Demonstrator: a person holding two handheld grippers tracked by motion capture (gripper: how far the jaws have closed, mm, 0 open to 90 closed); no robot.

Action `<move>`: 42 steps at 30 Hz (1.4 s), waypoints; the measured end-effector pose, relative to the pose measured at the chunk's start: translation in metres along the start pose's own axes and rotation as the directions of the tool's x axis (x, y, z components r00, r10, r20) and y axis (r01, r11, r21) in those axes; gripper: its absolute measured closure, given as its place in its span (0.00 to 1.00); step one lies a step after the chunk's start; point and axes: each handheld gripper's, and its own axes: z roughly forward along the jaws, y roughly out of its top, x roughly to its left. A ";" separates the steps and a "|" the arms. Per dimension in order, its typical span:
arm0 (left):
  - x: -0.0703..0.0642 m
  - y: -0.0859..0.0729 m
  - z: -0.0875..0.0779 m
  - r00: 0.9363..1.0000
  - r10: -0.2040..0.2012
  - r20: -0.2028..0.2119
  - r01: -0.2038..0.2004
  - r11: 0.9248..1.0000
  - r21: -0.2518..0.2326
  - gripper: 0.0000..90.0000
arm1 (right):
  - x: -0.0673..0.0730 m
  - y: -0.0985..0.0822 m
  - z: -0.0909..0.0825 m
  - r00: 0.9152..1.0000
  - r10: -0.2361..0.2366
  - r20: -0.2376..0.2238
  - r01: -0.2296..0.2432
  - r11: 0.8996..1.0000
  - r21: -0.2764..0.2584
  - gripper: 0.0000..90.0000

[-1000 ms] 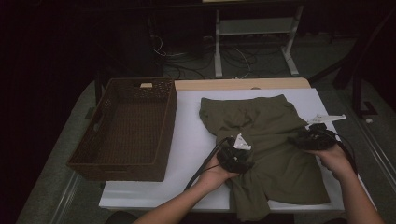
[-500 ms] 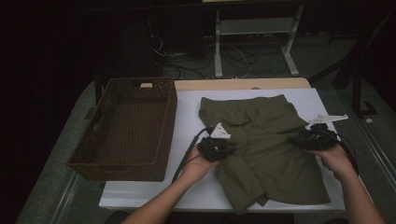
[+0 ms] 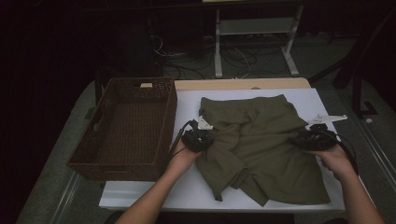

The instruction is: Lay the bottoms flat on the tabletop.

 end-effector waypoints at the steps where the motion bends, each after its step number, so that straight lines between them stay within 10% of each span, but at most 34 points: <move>1: -0.001 0.001 -0.002 1.000 0.003 -0.003 -0.003 1.000 -0.010 0.87 | 0.000 0.000 0.000 1.000 0.001 0.000 -0.001 1.000 0.000 0.45; 9: -0.024 0.028 -0.022 0.994 0.035 0.099 -0.021 0.991 -0.130 0.61 | 0.001 0.001 0.001 1.000 0.001 -0.006 -0.001 1.000 -0.001 0.45; 16: -0.050 0.038 0.009 0.980 0.095 0.177 -0.085 0.994 -0.065 0.52 | 0.002 0.001 0.001 1.000 -0.003 -0.011 0.003 1.000 0.002 0.45; 22: -0.057 0.030 0.042 0.983 0.137 0.126 -0.142 0.989 0.034 0.49 | 0.001 0.000 0.001 1.000 -0.002 -0.012 0.002 1.000 0.001 0.45; 26: -0.054 0.026 0.044 0.984 0.167 0.068 -0.170 0.984 0.043 0.72 | 0.001 0.000 0.001 1.000 -0.001 -0.011 0.001 1.000 0.002 0.45; 30: -0.044 0.025 0.037 0.988 0.139 0.068 -0.140 0.990 0.017 0.98 | 0.001 0.000 0.001 1.000 0.000 -0.010 0.000 1.000 0.002 0.45; 42: -0.003 0.027 0.012 0.995 0.075 -0.066 -0.076 0.997 -0.020 1.00 | 0.001 0.000 0.000 1.000 0.002 -0.008 -0.002 1.000 -0.002 0.45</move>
